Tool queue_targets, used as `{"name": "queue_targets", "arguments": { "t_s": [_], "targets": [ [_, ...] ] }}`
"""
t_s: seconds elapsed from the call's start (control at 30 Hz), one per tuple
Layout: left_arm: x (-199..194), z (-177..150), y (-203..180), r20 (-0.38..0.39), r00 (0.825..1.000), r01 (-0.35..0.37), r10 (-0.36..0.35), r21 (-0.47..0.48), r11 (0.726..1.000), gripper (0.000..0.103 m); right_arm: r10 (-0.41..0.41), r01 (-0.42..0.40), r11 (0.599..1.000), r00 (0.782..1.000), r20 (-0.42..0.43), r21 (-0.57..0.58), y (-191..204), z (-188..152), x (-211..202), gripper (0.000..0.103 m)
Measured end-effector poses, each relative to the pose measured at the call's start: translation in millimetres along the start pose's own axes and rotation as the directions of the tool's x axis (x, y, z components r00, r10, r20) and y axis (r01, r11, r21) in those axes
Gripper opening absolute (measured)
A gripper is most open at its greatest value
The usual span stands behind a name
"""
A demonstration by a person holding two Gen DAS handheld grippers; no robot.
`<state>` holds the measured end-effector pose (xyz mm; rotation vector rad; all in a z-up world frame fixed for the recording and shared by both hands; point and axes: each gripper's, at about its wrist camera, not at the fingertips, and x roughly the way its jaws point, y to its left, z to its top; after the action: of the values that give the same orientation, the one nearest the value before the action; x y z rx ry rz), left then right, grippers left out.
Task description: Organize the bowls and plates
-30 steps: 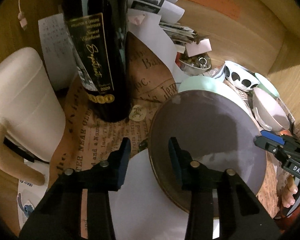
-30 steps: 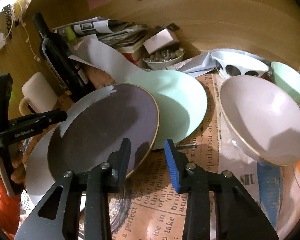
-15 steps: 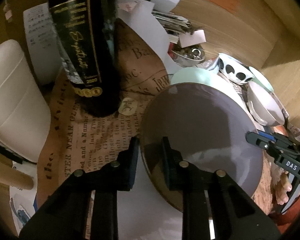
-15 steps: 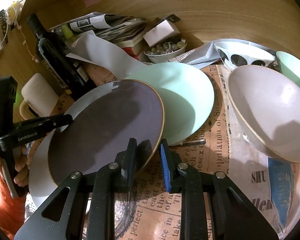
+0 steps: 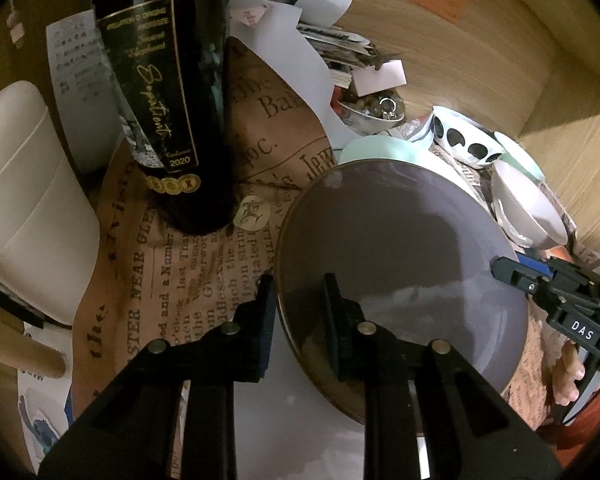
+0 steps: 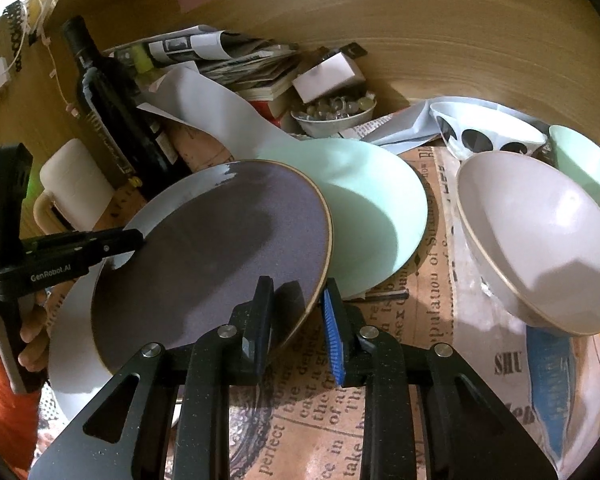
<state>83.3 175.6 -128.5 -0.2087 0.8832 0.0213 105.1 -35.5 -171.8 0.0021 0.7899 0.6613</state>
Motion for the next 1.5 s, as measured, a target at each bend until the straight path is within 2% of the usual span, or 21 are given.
{"name": "queue_targets", "arguments": {
  "t_s": [0.4,0.93,1.5],
  "targets": [
    [-20.7,-6.5,-8.6,0.068,0.998,0.002,-0.002,0.005,1.0,0.022,-0.002,0.002,1.0,1.0,0.016,0.027,-2.4,-2.3,-8.7,0.023],
    [-58.5,-18.1,-46.1,0.152,0.987,0.042,-0.047,0.032,0.999,0.022,-0.021,0.017,0.999,0.995,0.102,0.041,-10.0,-17.1,-60.9,0.023],
    [-63.0,-49.8,-104.9,0.156,0.982,0.095,-0.106,0.081,0.992,0.022,-0.083,0.074,0.994,0.988,0.13,0.079,-32.6,-53.9,-111.0,0.023]
  ]
}}
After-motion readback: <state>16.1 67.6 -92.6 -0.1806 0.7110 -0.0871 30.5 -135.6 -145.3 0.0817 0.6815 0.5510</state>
